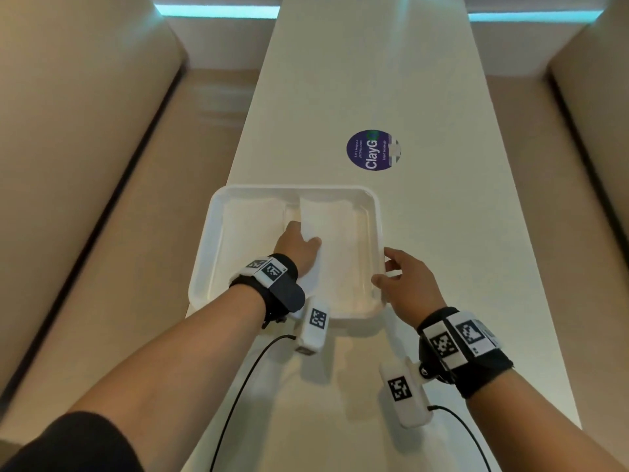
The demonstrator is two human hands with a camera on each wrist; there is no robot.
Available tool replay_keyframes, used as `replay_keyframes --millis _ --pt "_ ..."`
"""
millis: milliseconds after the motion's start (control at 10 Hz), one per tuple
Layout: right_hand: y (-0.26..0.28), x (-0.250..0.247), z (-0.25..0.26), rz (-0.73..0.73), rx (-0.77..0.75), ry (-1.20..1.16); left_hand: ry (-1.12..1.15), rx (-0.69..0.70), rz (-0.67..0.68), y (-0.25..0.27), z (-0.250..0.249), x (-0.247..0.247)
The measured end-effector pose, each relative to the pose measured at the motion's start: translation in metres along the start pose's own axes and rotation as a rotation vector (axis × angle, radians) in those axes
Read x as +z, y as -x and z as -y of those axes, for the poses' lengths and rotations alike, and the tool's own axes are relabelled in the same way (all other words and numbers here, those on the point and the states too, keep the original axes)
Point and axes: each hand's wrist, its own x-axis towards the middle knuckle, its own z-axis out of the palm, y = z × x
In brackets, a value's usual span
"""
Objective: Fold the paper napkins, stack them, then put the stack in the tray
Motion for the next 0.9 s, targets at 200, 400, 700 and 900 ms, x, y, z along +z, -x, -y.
replay_keyframes --millis 200,400,700,900 --pt "-0.002 -0.001 -0.001 0.010 -0.004 -0.017 -0.033 -0.048 -0.005 -0.004 0.000 0.007" --pt "-0.003 0.000 -0.001 0.008 -0.011 -0.020 -0.251 -0.039 -0.069 -0.002 0.000 0.005" --pt "-0.002 -0.001 -0.002 0.020 0.000 0.003 -0.392 -0.140 -0.068 -0.002 -0.011 0.007" --pt "0.022 -0.008 -0.025 -0.012 0.047 -0.061 -0.256 -0.083 -0.099 0.026 -0.005 -0.020"
